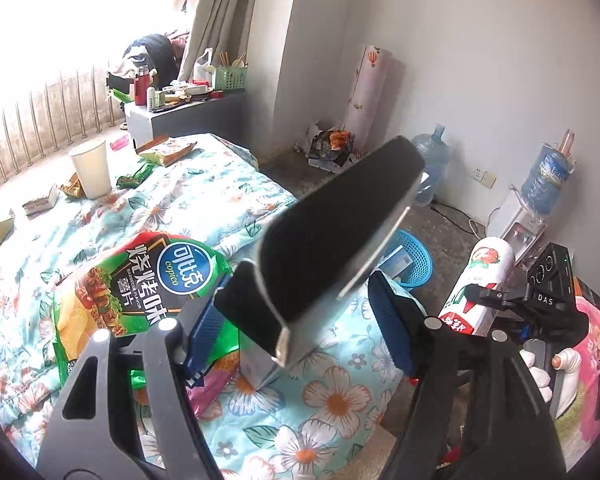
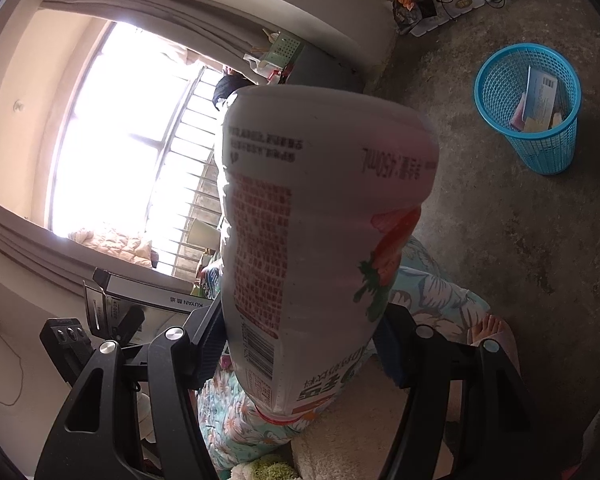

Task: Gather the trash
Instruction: 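Carry the bottle and cable box over the blue wastebasket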

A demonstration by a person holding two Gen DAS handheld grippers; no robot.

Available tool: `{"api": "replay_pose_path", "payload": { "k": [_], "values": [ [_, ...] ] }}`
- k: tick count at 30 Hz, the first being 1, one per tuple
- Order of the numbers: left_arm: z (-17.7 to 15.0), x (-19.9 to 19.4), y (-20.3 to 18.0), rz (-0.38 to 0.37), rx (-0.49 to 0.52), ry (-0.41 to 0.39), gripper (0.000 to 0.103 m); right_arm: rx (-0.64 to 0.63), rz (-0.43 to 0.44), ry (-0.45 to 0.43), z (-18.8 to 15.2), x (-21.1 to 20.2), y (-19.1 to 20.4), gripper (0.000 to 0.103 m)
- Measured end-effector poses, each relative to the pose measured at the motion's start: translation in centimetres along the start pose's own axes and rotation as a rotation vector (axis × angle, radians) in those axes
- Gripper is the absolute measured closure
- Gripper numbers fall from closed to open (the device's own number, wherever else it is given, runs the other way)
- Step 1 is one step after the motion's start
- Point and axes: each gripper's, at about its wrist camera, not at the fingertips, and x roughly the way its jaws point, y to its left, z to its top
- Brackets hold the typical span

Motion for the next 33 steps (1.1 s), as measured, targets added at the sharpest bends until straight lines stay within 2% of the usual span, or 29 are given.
{"api": "replay_pose_path", "payload": {
  "k": [2, 4, 8, 11, 16, 20, 24, 28, 33],
  "values": [
    [0.0, -0.5, 0.1, -0.017, -0.004, -0.018, 0.055, -0.004, -0.002, 0.009, 0.0, 0.3, 0.2, 0.041],
    [0.0, -1.3, -0.1, -0.037, -0.002, -0.044, 0.061, -0.012, -0.003, 0.015, -0.1, 0.5, 0.5, 0.041],
    [0.4, -3.1, -0.6, -0.065, 0.019, -0.102, 0.068, -0.019, -0.003, 0.021, 0.0, 0.7, 0.9, 0.041],
    [0.7, -3.4, -1.3, -0.046, 0.053, -0.115, 0.079, -0.016, -0.004, 0.023, 0.1, 0.8, 0.7, 0.041],
    [1.0, -3.1, -3.0, 0.014, 0.127, -0.140, 0.083, -0.017, -0.002, 0.009, 0.3, 0.5, 0.7, 0.041],
    [2.2, -2.9, -4.7, 0.016, 0.187, -0.167, 0.083, -0.010, 0.000, -0.020, 0.7, -0.4, 0.1, 0.041],
    [4.7, -2.0, -7.4, -0.044, 0.238, -0.190, 0.083, 0.020, -0.017, -0.092, 1.7, -2.6, -1.2, 0.041],
    [7.4, 1.1, -11.3, -0.157, 0.282, -0.183, 0.083, 0.072, -0.073, -0.206, 3.3, -6.0, -3.3, 0.041],
    [10.1, 8.8, -17.5, -0.293, 0.348, -0.123, 0.083, 0.108, -0.245, -0.372, 6.1, -9.2, -5.1, 0.041]
  ]
}}
